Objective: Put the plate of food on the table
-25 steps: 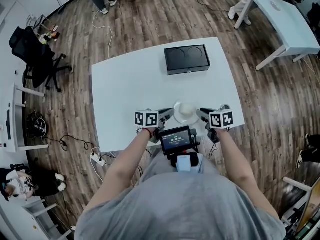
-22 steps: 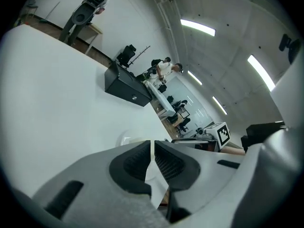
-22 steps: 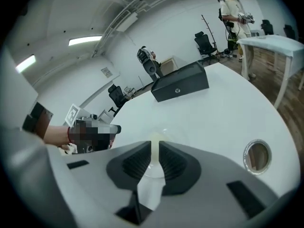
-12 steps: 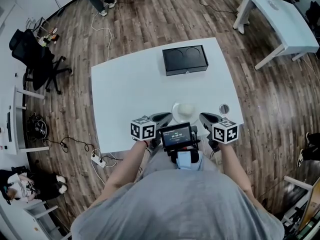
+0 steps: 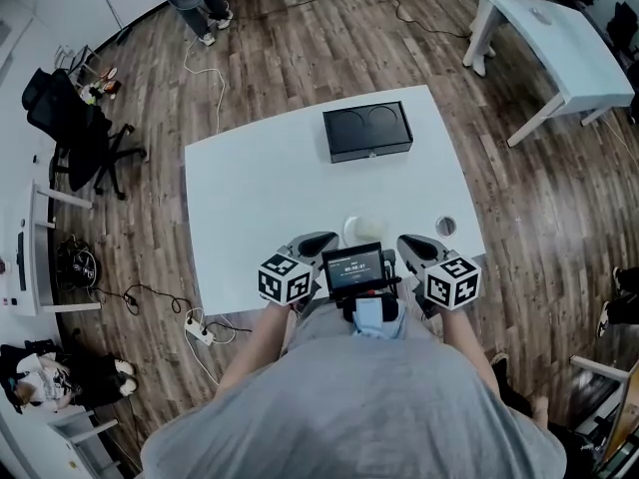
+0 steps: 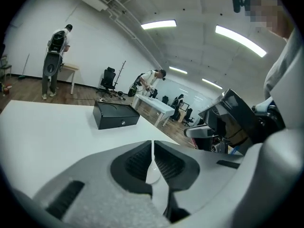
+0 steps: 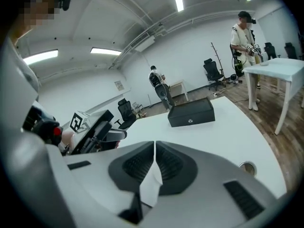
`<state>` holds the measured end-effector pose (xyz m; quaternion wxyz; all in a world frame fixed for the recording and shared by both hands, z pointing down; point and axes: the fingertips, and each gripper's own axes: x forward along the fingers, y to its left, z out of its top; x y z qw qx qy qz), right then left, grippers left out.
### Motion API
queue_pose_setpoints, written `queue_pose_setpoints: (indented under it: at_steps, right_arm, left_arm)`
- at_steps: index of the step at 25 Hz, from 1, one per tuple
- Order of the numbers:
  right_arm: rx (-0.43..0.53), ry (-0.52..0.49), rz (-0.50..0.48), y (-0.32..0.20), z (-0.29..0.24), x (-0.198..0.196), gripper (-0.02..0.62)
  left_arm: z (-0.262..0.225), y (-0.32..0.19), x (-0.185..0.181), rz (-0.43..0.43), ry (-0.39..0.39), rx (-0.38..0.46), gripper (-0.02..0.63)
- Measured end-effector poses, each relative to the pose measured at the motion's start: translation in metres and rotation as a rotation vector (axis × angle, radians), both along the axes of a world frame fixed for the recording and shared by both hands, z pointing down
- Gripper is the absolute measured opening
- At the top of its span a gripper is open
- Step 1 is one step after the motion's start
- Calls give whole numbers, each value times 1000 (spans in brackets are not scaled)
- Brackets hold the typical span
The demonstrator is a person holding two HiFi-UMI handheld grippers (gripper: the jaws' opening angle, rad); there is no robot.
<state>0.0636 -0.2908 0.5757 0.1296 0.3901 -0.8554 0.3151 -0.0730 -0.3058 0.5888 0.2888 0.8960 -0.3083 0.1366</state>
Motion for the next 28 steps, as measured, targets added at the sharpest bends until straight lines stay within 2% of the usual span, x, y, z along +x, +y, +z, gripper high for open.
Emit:
queue_pose_setpoints:
  at_steps: [15, 28]
  right_arm:
    - [22, 16, -39, -3, -12, 2, 30]
    - [46, 28, -50, -5, -22, 5, 30]
  left_arm:
    - [-6, -4, 1, 25, -36, 27, 30]
    - [-15, -4, 1, 10, -22, 32, 30]
